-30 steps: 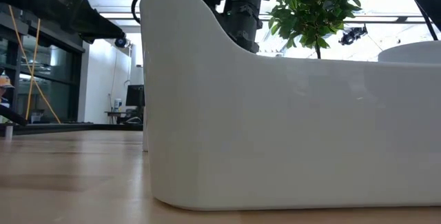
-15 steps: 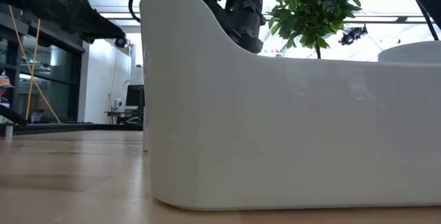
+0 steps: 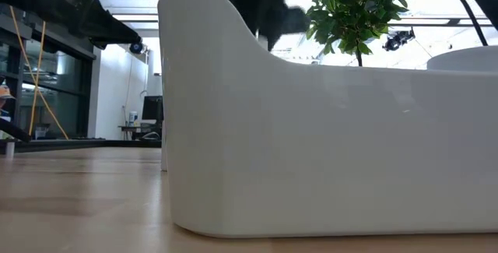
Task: Pick and place pill bottles into a basket
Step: Put the white pill bottle into the white bin
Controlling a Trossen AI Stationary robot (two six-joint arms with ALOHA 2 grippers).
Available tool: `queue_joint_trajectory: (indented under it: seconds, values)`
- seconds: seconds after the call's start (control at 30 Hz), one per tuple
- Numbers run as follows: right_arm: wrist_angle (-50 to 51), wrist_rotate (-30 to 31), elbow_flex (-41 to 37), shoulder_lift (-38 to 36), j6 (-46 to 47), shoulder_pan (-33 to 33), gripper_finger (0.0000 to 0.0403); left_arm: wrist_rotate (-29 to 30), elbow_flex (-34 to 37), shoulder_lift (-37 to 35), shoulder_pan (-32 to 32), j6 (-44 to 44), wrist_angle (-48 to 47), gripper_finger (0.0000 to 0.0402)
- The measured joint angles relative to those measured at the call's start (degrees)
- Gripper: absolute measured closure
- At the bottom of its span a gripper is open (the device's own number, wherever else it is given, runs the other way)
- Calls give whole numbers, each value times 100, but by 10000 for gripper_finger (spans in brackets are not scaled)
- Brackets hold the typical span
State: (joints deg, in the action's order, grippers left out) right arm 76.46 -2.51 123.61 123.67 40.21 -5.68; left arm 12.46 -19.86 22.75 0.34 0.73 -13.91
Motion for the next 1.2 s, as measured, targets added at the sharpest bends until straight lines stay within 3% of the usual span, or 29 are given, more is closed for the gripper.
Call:
queue_joint_trajectory:
  seconds: [0.2, 0.33, 0.7, 1.2]
  values:
    - [528, 123, 1023, -2, 62, -527, 258, -1, 0, -1, 0, 0, -75, 277]
    - [528, 214, 1109, -50, 375, -913, 258, -1, 0, 1, 1, 0, -129, 277]
    - [334, -21, 33, -45, 1408, -1639, 258, -1, -2, -1, 2, 0, -127, 277]
    - [-1057, -425, -1196, -42, 1614, -1682, 258, 1, 0, 1, 1, 117, -120, 277]
